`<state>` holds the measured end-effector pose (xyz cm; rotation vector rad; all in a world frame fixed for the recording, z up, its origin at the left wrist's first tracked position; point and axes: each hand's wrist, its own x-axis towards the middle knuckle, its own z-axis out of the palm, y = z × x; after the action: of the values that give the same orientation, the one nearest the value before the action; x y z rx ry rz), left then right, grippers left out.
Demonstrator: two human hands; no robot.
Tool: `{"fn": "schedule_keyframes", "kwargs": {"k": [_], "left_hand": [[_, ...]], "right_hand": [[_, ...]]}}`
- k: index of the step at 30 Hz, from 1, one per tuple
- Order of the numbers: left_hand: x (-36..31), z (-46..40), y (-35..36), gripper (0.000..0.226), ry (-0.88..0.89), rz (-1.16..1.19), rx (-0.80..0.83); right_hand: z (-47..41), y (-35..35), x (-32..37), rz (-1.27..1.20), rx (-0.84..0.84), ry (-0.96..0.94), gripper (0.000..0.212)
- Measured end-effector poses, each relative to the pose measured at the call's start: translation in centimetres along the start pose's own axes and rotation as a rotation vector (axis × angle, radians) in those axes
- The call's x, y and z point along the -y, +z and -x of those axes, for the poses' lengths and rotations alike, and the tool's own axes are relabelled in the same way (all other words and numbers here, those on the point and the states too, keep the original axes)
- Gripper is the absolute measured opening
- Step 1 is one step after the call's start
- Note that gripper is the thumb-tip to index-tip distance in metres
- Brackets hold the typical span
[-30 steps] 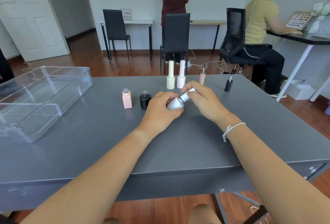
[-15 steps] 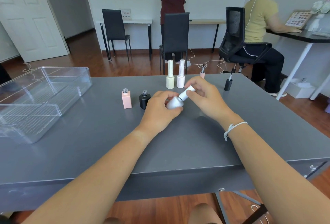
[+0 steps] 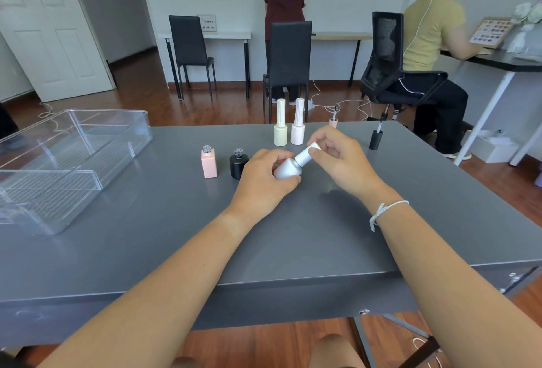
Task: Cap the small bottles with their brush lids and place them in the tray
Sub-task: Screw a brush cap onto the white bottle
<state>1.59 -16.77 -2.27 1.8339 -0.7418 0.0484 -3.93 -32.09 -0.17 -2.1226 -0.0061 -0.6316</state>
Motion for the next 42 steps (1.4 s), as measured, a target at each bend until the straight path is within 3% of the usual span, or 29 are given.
{"fn": "schedule_keyframes", "kwargs": {"k": [8,14,21,27,32,34,38,42], "left_hand": [[-0.06,0.0,0.03,0.031,0.011,-0.022,0.011],[-0.05,0.03,0.05,0.031,0.012,-0.018,0.001],[-0.06,0.04,0.04,0.03,0.015,-0.022,0.006],[-0.07,0.03,0.03,0.031,0.02,-0.021,0.002],[0.0,0.02,0.06,0.032,0.029,-0.028,0.012],[0.03,0.01,0.05,0.031,0.025,-0.023,0.009],[0.14,0.0,0.03,0.031,0.03,-0.026,0.004],[0.17,-0.01,0.07,0.033,0.036,-0.027,0.011]], "right_hand": [[-0.14,0.15,-0.35,0.073,-0.081,0.053,0.039],[0.04,-0.11,-0.07,0.025,-0.026,0.018,0.014],[-0.04,0.0,-0.15,0.101,-0.103,0.082,0.042],[0.08,-0.01,-0.09,0.053,-0.01,0.026,0.014],[-0.04,0.12,-0.18,0.113,-0.067,0.092,0.048],[-0.01,0.0,-0.14,0.097,-0.1,0.086,0.045],[0.05,-0.01,-0.13,0.054,-0.038,0.023,0.019],[-0.07,0.24,-0.2,0.122,-0.063,0.058,0.039]]}}
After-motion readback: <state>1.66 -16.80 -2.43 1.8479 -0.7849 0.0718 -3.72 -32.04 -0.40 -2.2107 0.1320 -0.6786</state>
